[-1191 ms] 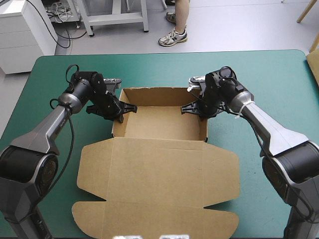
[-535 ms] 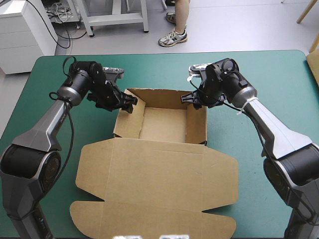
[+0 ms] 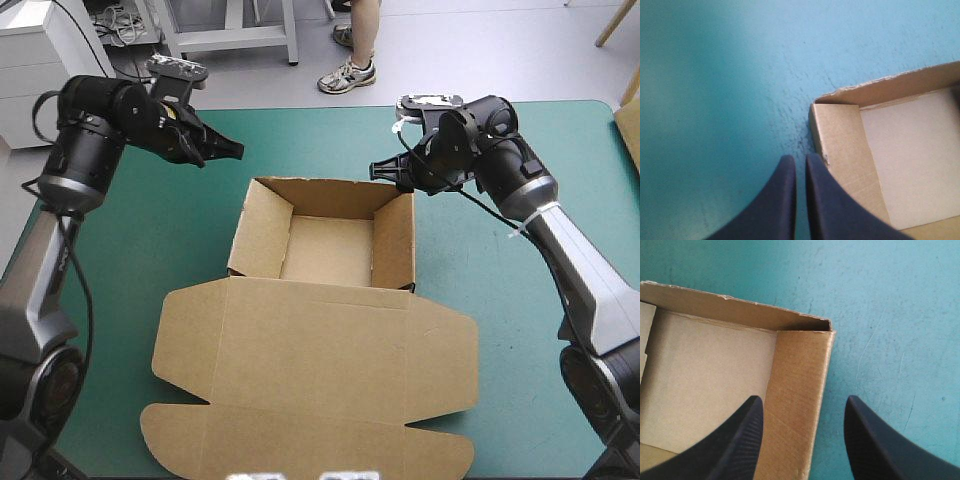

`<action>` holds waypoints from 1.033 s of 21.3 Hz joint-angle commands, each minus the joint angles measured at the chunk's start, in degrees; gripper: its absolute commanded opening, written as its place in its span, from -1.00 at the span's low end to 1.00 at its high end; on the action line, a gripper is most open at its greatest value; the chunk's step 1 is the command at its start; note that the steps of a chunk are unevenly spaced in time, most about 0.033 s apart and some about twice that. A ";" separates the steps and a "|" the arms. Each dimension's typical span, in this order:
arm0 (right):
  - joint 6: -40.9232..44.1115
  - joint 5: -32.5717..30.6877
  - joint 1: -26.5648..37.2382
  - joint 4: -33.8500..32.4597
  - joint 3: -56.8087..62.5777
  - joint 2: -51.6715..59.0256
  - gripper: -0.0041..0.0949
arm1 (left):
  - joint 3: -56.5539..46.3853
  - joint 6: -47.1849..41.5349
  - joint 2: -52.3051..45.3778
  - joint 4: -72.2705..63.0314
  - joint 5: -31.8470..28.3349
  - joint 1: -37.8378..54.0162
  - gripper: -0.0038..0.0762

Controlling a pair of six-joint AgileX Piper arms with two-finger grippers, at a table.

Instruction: Fold the box

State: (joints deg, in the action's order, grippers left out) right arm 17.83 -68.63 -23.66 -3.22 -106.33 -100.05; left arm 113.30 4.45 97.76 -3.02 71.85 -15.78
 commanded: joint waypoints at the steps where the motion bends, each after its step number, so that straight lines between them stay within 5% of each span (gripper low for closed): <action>1: 0.24 1.67 0.11 -1.14 1.64 2.89 0.02 | -1.92 1.35 -8.67 1.21 1.18 -0.34 -0.92; 14: -2.63 1.67 0.11 4.77 8.58 -5.78 0.00 | -44.87 1.59 -39.61 4.99 -11.49 -0.34 -0.92; 17: -3.16 1.67 0.11 5.56 8.58 -5.95 -0.39 | -51.60 1.59 -44.48 4.99 -12.92 -0.34 -0.92; 18: -4.47 1.67 0.11 5.56 8.58 -5.95 -0.83 | -55.48 1.15 -47.68 4.99 -13.50 -0.34 -0.92; 19: -4.78 1.67 0.11 5.56 8.58 -5.95 -0.96 | -57.59 0.85 -48.99 4.99 -13.90 -0.34 -0.92; 22: -4.87 1.67 0.11 5.40 8.58 -5.95 -0.96 | -63.24 -0.04 -53.70 4.16 -14.32 -0.34 -0.92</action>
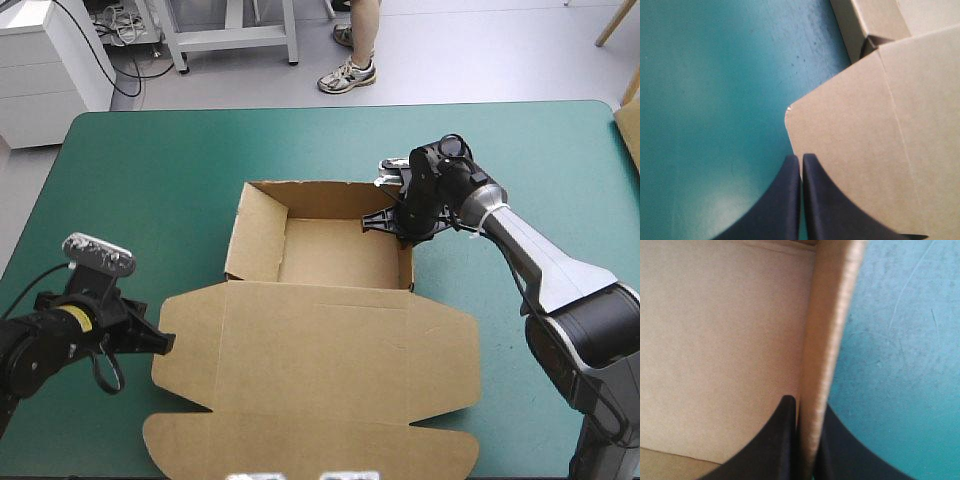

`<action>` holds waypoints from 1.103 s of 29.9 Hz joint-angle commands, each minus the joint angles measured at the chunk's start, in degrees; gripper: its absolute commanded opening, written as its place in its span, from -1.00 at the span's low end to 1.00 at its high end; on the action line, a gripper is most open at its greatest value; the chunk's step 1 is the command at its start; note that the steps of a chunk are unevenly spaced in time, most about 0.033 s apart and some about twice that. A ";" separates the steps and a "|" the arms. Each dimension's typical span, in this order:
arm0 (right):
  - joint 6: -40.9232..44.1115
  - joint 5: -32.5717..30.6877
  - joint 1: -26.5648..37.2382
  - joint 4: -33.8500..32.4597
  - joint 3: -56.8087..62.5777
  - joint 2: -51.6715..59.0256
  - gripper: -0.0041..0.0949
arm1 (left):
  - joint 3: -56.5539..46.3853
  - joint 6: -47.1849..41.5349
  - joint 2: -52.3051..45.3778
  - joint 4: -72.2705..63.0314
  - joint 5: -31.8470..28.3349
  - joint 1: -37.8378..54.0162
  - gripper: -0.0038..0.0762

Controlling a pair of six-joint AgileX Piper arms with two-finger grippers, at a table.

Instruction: Fold the box

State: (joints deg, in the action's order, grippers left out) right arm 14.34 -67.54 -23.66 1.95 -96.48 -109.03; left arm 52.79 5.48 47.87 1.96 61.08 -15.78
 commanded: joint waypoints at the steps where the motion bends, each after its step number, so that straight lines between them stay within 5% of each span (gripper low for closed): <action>1: -1.38 0.57 0.22 -0.37 -1.27 3.03 -0.96 | -4.71 -1.15 -5.53 -1.46 -3.65 -0.34 -0.92; 9: -4.07 0.57 7.81 -1.95 -4.37 5.94 -0.96 | -16.83 -1.15 -17.78 -2.81 -2.79 -0.34 -0.92; 15: -8.20 0.57 21.03 -2.53 -4.37 10.00 -0.96 | -19.92 -1.15 -23.67 -7.54 -2.79 -0.34 -0.92; 24: -13.86 0.57 43.04 -3.00 -3.73 11.04 -0.96 | -23.65 -1.15 -25.28 -8.71 -2.33 -0.34 -0.92; 33: -13.18 0.52 52.82 -9.09 -3.60 10.93 -0.96 | -23.65 -1.15 -25.28 -8.79 -2.33 -0.34 -0.92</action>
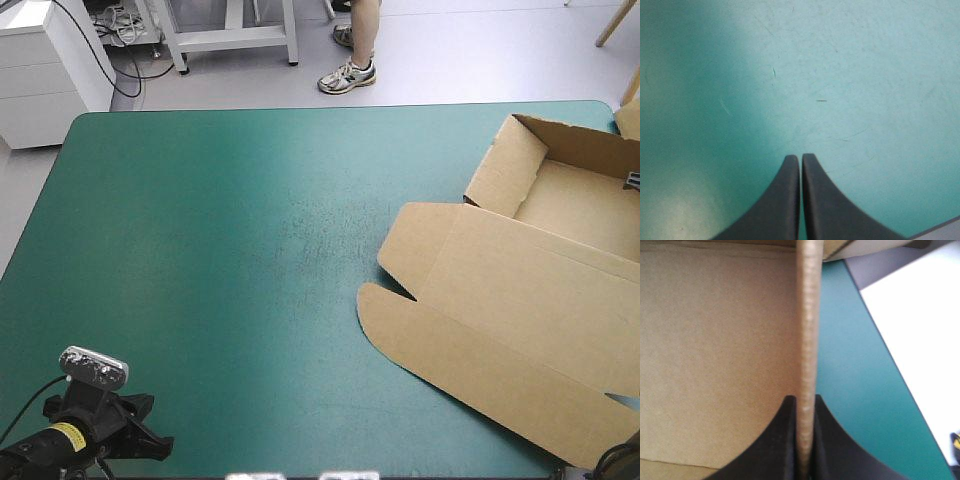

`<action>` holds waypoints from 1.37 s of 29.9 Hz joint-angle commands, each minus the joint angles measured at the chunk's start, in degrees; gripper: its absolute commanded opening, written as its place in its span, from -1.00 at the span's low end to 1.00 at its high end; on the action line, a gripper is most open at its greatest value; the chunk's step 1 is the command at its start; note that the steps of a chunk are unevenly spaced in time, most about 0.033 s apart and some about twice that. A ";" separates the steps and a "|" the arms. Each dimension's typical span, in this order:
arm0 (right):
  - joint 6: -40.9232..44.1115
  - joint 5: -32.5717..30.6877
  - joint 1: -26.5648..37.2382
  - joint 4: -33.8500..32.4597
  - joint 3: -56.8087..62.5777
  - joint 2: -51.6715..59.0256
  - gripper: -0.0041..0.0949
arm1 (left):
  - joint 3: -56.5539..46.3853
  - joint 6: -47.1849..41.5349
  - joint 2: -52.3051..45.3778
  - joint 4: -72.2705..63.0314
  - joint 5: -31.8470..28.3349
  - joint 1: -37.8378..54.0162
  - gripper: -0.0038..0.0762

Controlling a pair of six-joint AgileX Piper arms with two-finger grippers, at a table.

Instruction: Fold the box

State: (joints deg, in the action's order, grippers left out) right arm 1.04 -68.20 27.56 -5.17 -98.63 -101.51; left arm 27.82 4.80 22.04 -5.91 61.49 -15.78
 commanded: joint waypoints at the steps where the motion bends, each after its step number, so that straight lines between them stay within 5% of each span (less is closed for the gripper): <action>1: 1.24 1.19 1.89 -2.09 -1.35 3.42 -0.96 | 1.32 -0.47 0.55 -0.92 -2.74 -0.34 -0.92; 5: 2.90 1.19 2.05 -2.09 -1.25 3.42 -0.88 | 1.32 -0.47 0.55 -0.92 -2.74 -0.34 -0.92; 10: 2.36 1.19 2.05 -2.09 -1.25 3.52 -0.34 | 1.32 -0.47 0.55 -0.92 -2.74 -0.34 -0.92; 13: 0.66 1.19 2.05 -2.25 -1.25 3.52 -0.20 | 1.32 -0.47 0.55 -0.92 -2.74 -0.34 -0.92; 24: -5.20 1.19 2.05 3.58 -0.30 8.18 -0.24 | 1.32 -0.47 0.55 -1.01 -2.74 -0.34 -0.92; 28: -7.48 1.19 2.05 10.97 0.83 12.10 -0.46 | 1.32 0.66 0.55 -1.01 -2.74 -0.34 -0.92; 32: -10.42 1.19 1.41 15.10 3.42 17.64 -0.94 | 1.32 2.72 0.48 -0.79 -2.74 -0.34 -0.92; 41: -11.06 1.19 -4.00 15.70 14.94 32.93 -0.95 | 1.32 3.01 0.48 -0.79 -2.74 -0.34 -0.92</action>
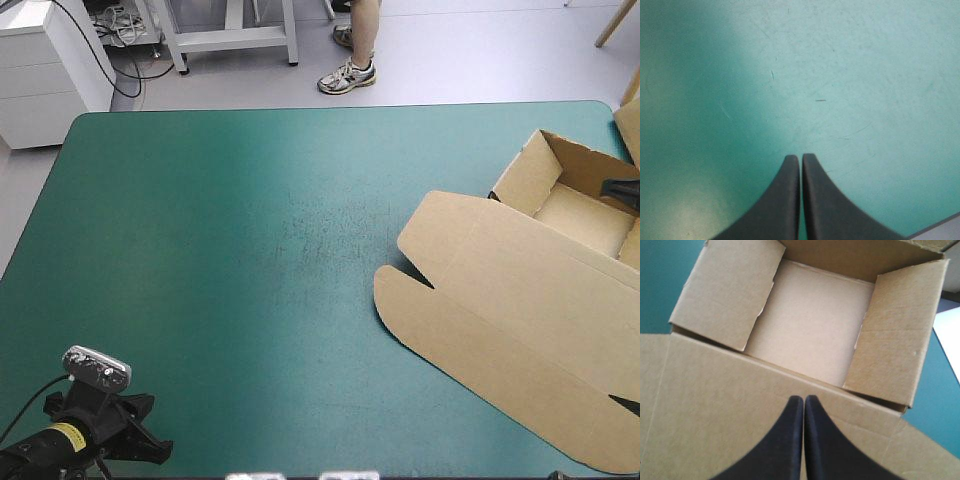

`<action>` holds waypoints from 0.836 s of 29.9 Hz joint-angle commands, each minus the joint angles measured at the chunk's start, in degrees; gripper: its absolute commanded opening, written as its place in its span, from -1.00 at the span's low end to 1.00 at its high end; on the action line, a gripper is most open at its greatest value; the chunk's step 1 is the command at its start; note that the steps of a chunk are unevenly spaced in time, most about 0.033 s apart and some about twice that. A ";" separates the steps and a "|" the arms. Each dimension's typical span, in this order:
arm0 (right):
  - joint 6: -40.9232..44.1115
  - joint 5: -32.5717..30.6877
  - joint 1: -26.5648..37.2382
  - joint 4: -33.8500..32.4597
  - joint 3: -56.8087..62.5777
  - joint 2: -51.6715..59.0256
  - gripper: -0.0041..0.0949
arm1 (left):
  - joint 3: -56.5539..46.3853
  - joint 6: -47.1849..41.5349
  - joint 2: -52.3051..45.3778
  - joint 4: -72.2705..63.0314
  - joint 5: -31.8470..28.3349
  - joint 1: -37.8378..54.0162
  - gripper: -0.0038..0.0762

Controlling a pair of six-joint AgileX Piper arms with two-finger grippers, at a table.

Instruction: Fold the box

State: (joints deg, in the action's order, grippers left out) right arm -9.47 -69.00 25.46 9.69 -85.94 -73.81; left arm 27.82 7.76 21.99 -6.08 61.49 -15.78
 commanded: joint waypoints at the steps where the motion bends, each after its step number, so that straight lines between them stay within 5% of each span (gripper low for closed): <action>1: -0.55 1.99 -3.06 0.84 4.14 6.93 -0.95 | 1.32 0.04 0.52 -0.62 -2.74 -0.34 -0.92; 11: -0.80 3.29 -16.05 0.84 23.24 24.40 -0.95 | 1.32 0.04 0.52 -0.62 -2.74 -0.34 -0.92; 25: -7.32 5.10 -16.92 3.34 44.97 40.37 -0.95 | 1.32 0.18 0.52 -0.62 -2.74 2.34 -0.92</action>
State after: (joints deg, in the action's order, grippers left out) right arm -14.05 -67.36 8.69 10.84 -42.01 -35.85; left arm 27.82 7.76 21.99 -6.02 61.49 -14.69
